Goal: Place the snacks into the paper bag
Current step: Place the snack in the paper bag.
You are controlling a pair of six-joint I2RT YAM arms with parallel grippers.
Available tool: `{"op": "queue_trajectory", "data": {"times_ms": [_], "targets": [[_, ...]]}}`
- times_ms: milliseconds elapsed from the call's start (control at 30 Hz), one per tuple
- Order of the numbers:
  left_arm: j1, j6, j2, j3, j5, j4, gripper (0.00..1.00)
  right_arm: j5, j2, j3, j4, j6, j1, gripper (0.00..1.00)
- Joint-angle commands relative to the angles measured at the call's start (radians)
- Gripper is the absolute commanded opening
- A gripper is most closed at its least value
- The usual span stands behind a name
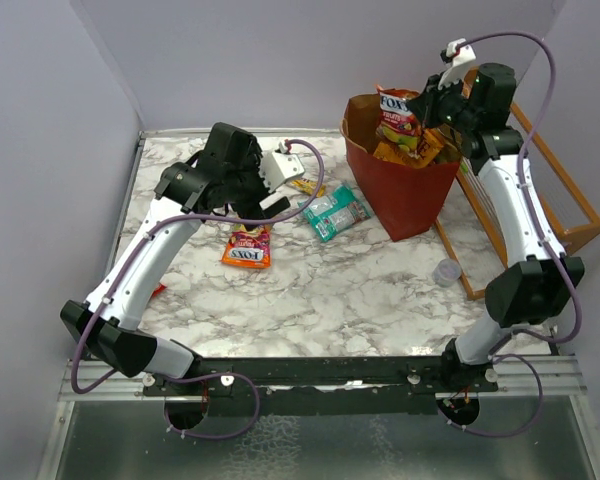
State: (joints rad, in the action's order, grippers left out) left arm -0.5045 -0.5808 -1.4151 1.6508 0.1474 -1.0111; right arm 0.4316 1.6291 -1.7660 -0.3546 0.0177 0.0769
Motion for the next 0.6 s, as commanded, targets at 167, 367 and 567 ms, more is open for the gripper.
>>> {"op": "queue_trajectory", "data": {"times_ms": [167, 367, 567], "targets": [[0.013, 0.027, 0.029, -0.019, -0.045, 0.035, 0.96, -0.057, 0.146, -0.017, 0.144, -0.033, 0.05, 0.01], [0.018, 0.027, 0.036, -0.028, -0.043, 0.04, 0.96, -0.123, 0.168, 0.088, 0.25, -0.061, 0.072, 0.01], [0.02, 0.027, 0.051, -0.053, -0.049, 0.054, 0.96, -0.147, 0.16, 0.173, 0.297, -0.027, 0.071, 0.01]]}}
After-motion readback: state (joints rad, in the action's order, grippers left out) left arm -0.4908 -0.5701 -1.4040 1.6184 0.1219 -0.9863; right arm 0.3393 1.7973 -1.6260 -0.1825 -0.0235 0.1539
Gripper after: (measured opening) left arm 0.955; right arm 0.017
